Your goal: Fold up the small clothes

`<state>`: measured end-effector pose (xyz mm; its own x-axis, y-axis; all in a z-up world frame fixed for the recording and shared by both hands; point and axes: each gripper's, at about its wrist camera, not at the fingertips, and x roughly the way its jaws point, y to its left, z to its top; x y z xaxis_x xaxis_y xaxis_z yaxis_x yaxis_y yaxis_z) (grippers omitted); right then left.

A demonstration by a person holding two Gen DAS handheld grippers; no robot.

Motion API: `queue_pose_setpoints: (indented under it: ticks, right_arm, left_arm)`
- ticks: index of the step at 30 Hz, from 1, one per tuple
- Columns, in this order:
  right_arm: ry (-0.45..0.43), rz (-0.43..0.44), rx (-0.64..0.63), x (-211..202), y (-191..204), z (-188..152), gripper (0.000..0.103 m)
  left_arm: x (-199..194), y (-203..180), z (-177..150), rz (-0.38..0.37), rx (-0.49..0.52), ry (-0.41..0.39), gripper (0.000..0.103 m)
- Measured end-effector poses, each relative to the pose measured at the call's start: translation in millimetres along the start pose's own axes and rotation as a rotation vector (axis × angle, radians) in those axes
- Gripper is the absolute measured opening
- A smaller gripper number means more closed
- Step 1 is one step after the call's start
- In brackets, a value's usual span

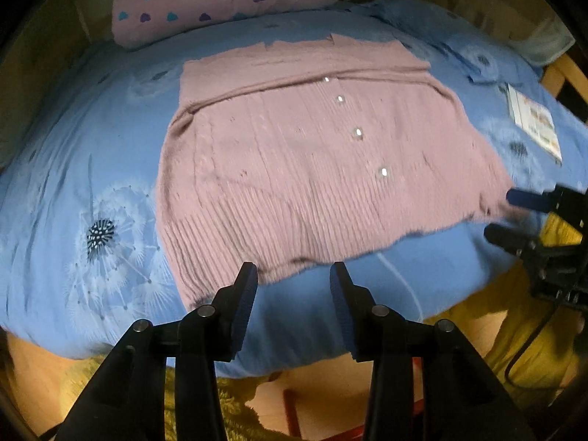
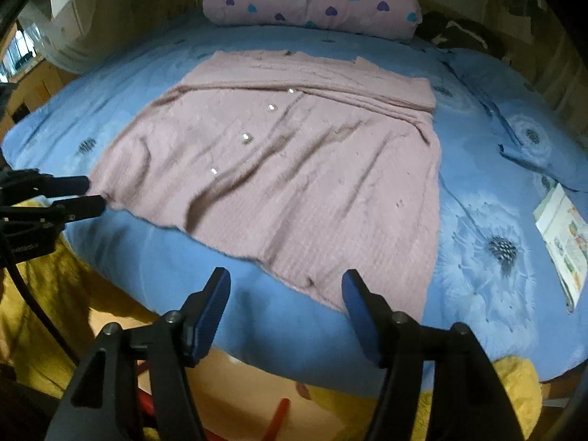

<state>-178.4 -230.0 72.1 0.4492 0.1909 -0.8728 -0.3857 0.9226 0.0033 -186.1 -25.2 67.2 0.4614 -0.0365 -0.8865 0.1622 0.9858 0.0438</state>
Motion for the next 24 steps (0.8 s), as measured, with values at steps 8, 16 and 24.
queue_pose_setpoints:
  ticks: [8,16,24]
  right_arm:
    - [0.046,-0.058,-0.003,7.5,2.7,-8.9,0.069]
    - [0.028,-0.100,0.048,25.0,-4.5,-10.1,0.080]
    - [0.003,-0.063,0.092,29.7,-12.8,-8.5,0.081]
  left_arm:
    - [23.6,-7.6,-11.1,0.116,0.047,0.053,0.045]
    - [40.0,0.8,-6.2,0.163,-0.017,0.034,0.050]
    - [47.1,4.8,-4.7,0.166,-0.023,0.014,0.050]
